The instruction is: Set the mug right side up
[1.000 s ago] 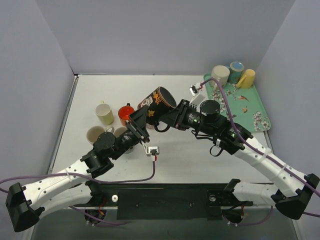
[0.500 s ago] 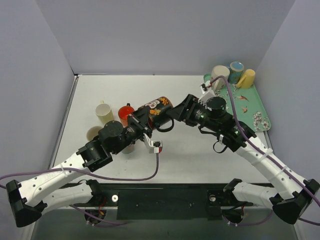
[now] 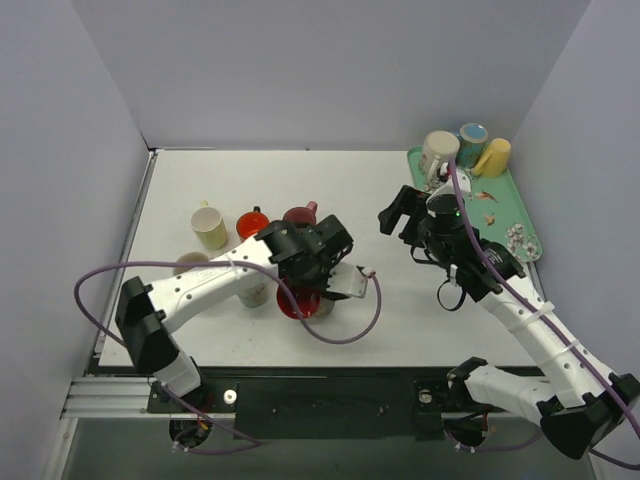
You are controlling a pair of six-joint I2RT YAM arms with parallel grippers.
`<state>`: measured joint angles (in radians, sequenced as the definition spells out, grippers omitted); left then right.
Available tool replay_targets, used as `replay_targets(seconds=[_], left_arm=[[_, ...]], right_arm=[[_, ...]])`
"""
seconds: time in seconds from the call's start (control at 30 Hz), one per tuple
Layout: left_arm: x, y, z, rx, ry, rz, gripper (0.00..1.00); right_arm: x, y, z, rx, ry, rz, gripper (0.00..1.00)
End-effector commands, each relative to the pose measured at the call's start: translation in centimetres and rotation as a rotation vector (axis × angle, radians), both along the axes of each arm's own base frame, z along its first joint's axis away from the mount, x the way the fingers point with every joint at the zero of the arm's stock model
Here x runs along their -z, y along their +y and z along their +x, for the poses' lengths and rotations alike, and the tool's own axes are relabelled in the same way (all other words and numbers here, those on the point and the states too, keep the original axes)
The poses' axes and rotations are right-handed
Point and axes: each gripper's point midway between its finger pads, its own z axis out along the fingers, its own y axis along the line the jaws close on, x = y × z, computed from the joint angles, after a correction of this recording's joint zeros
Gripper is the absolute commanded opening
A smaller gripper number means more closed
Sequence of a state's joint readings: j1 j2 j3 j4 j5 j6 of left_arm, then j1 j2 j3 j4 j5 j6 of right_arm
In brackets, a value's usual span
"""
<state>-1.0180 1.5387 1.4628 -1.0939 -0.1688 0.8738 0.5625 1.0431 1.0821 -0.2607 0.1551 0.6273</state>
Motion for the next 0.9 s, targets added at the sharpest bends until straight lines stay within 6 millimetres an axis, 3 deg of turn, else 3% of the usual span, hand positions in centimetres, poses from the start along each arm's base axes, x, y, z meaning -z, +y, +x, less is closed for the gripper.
replay_targets(seconds=[0.0,0.1,0.3,0.53,0.7,0.73,0.83,0.87], left_arm=[[-2.1,0.9,-0.2,-0.301,0.101,0.003,0.0],[-1.4,0.7,0.6,-0.349,0.096,-0.002,0.0],[0.5,2.2,3.2,-0.47,0.071,0.06,0.0],[2.4,2.7,5.7,-0.517,0.099,0.088,0.0],[3.2,3.3,6.9,-0.531,0.113,0.084,0.01],[3.3,3.2,6.8,-0.525,0.124,0.082,0.09],[3.3,2.9,7.0,-0.52,0.134,0.056,0.17],[3.0,2.8,7.0,-0.521,0.137,0.036,0.27]], right_arm=[[1.1,-4.1,0.6,0.112,0.013,-0.103,0.8],[2.0,-6.7,1.6,0.193,0.039,-0.1,0.8],[2.8,-12.7,4.5,0.392,0.066,-0.12,0.79],[3.4,-15.9,8.0,0.499,0.094,-0.199,0.77],[5.6,-17.6,11.4,0.553,0.147,-0.264,0.76],[6.5,-17.8,12.3,0.557,0.168,-0.281,0.76],[7.3,-18.4,15.1,0.574,0.183,-0.298,0.74],[8.1,-18.6,16.4,0.58,0.201,-0.299,0.73]])
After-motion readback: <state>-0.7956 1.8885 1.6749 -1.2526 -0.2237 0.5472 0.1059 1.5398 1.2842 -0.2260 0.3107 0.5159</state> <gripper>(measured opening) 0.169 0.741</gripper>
